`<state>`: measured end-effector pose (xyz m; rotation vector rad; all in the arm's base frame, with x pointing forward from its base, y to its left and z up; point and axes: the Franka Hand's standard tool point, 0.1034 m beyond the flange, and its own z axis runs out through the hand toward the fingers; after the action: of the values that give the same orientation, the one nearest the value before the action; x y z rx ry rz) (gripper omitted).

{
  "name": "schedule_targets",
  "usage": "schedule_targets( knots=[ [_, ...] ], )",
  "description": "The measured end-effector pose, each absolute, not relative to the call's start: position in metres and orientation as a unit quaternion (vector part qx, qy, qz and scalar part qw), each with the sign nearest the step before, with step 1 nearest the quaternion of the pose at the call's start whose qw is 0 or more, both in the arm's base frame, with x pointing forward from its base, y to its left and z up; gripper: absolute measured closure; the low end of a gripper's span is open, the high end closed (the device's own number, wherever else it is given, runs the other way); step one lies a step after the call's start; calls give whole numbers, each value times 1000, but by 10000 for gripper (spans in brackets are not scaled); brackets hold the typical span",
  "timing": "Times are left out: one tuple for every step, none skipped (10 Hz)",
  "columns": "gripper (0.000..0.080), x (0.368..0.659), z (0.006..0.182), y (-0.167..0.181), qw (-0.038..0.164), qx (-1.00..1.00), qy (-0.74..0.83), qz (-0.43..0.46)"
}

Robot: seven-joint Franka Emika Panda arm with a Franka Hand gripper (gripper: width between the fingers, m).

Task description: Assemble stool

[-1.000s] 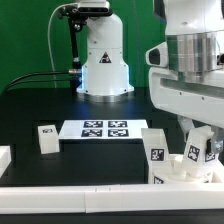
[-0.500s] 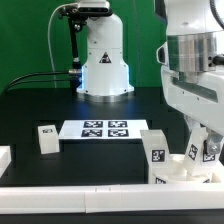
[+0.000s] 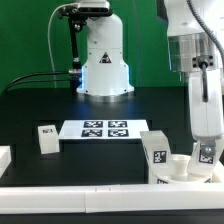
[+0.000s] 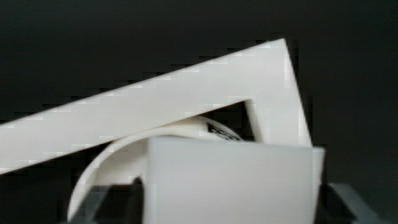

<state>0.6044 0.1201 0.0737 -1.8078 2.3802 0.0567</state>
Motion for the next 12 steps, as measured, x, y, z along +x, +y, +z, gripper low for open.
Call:
schedule_targets(
  knots=[
    [214,604,74,120,76,-620,781,17],
    [167,603,77,120,73,-654,753,25],
    [167,604,88,118,75,-688,722,29],
    [153,604,100,118,79,-751,654,30],
    [153,605,105,118,80,-782,618,30],
    [150,604,102,117,78,-794,602,29],
    [150,604,101,117,79,-816,572,26],
    [150,604,101,117,80,-837,542,23],
    [150,603,101,118,78,-860,504,19],
    [150,601,101,122,66,-891,449,12],
    [150,601,101,127,50,-933,355,0],
    [150,602,102,130,42,-964,262,-8]
  ],
)
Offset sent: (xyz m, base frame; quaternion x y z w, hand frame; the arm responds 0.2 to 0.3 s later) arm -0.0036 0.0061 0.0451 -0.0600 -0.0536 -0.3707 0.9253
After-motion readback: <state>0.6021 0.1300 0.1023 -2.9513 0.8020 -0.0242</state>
